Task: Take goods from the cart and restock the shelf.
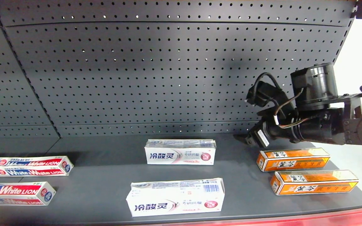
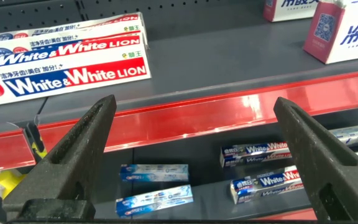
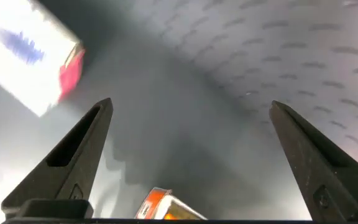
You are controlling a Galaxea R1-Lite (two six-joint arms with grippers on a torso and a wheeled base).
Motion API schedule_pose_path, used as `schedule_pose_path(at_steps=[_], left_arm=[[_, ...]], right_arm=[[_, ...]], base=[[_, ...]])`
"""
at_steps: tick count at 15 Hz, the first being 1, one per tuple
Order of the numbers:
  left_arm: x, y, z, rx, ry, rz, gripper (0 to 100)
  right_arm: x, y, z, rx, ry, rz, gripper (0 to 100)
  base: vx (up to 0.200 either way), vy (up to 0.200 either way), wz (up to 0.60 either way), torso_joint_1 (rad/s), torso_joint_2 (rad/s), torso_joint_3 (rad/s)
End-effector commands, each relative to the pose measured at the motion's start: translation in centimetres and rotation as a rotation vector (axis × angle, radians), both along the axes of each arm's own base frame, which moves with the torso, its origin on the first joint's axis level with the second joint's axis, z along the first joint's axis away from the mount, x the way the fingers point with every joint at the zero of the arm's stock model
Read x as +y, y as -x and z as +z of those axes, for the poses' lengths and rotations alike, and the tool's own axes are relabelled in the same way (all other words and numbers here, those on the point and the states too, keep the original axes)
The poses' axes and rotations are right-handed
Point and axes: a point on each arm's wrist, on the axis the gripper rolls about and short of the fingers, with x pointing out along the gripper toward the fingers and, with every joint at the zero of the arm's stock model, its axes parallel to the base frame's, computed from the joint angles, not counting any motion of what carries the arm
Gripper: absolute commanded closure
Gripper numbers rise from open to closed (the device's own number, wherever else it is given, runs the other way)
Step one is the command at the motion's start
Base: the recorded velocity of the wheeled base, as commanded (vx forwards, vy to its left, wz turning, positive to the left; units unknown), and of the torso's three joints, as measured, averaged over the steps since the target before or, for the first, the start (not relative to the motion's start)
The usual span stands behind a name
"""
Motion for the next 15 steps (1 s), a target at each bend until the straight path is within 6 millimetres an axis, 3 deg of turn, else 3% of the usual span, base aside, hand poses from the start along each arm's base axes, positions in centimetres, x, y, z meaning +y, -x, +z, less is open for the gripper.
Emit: schedule_pose_path(at_steps=[1,4,7,11,14,15], left_arm=[[0.0,0.0,0.0,0.000,0.000,0.000,0],[0.0,0.0,0.0,0.000,0.000,0.000,0],[0.0,0.0,0.0,0.000,0.000,0.000,0],[0.0,0.0,0.0,-0.001,-0.001,-0.001,0],[0.0,0.0,0.4,-0.004,-0.007,-0.006,0],[0.0,0.0,5.2,-0.040,-0.051,-0.036,0]], right_arm=[[-0.3,0.9,0.9,-0.078,-0.086,-0.036,0],[-1.3,1.8,2.6,-0.152,-0.147,-0.051,0],[-2.8,2.6,1.9,-0.136,-0.137,-0.080,0],[-3.2,3.0,2.4,-0.172,-0.188,-0.105,0],[-3.2,3.2,1.6,-0.154,-0.175,-0.120,0],[-3.4,3.3,1.7,-0.160,-0.180,-0.123,0]], base=[[0.000,0.000,0.00,0.000,0.00,0.000],[0.000,0.000,0.00,0.000,0.00,0.000],[0.000,0.000,0.00,0.000,0.00,0.000],[0.000,0.000,0.00,0.000,0.00,0.000],[0.000,0.000,0.00,0.000,0.00,0.000],[0.000,0.000,0.00,0.000,0.00,0.000]])
